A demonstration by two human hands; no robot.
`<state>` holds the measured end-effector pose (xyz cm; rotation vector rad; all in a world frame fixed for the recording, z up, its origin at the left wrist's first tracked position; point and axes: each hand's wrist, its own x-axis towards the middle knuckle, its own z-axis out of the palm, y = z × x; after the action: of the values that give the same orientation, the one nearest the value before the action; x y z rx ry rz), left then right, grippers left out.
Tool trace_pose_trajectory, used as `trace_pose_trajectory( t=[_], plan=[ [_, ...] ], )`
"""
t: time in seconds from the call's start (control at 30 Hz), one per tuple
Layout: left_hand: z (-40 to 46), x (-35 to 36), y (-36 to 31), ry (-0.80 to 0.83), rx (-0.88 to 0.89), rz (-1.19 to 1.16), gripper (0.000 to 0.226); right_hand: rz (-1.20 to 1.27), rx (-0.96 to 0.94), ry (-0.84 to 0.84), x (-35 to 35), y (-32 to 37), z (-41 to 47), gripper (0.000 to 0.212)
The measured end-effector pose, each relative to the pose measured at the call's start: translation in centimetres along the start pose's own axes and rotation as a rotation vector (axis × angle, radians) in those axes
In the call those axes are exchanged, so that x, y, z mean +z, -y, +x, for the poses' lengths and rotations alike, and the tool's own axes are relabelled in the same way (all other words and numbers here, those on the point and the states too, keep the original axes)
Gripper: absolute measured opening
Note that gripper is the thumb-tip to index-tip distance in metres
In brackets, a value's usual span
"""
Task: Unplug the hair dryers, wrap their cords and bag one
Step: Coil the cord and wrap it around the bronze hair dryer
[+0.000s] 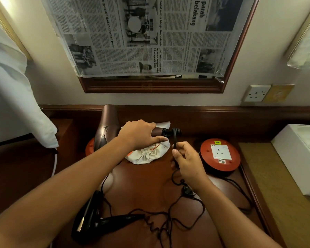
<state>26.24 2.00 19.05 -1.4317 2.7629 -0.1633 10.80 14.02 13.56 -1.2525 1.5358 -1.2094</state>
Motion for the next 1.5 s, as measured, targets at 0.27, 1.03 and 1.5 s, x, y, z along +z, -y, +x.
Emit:
trace_pose_trajectory(
  t=[0.27,1.03,1.5],
  plan=[
    [-0.1,-0.6,0.4,-0.049,0.018,-0.034,0.062,0.110,0.064,0.079,-0.3,0.3,0.8,0.012],
    [-0.1,-1.9,1.2,-0.122,0.123,-0.163,0.058,0.546,0.243,0.383,-2.3,-2.0,4.2,0.022],
    [-0.3,-2.4,0.7,-0.023,0.147,-0.165,0.051,0.383,0.291,0.464,-5.4,-0.8,7.2,0.015]
  ],
)
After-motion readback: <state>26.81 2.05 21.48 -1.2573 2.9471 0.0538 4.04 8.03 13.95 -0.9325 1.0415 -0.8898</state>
